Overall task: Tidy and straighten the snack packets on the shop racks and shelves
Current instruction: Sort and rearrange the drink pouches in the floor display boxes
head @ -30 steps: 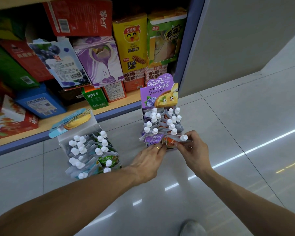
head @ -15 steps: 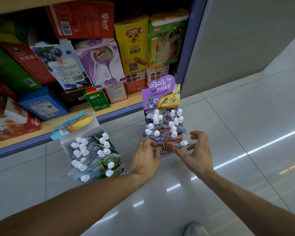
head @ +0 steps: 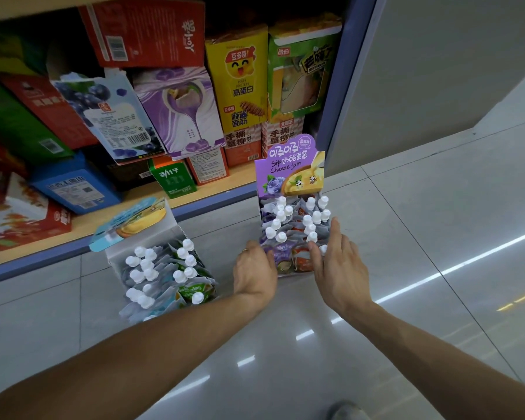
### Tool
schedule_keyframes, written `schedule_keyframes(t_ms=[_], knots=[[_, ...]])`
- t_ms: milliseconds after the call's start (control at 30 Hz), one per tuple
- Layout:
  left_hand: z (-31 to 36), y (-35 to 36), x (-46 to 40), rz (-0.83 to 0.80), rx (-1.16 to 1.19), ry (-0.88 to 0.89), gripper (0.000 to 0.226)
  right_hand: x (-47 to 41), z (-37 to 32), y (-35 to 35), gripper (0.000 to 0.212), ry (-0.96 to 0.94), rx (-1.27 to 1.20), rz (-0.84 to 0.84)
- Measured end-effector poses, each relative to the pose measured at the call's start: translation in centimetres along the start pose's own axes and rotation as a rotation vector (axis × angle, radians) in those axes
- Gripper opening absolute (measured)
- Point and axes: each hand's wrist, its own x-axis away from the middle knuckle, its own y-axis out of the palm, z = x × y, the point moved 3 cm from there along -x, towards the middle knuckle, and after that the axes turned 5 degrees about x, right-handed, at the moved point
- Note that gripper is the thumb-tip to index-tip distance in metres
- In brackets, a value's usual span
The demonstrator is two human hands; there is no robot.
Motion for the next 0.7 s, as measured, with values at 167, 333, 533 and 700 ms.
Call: schedule_keyframes(t_ms=[167,333,533,700], knots=[[-1.3,-0.6,0.1,0.029,0.274,0.11,0.066,0.1,1.7,-0.4,0.1,0.057,-0.21,-0.116],[-2.8,0.1,1.3,-0.034,0.261,0.064,0.099,0.5,6.0,1.1,0.134,0.017,-0.319,-0.338],[-2.4,2.6,0.0,-0.193,0.308,-0.066,0.112,-2.5,5.5,3.2,0.121,-0.11,-0.441,-0.488],[-1.9,3.5,-1.0,-0.058,0.403,-0.084,0.083,-3.2,4.6,4.2,0.093,-0.037,-0.519,-0.394]])
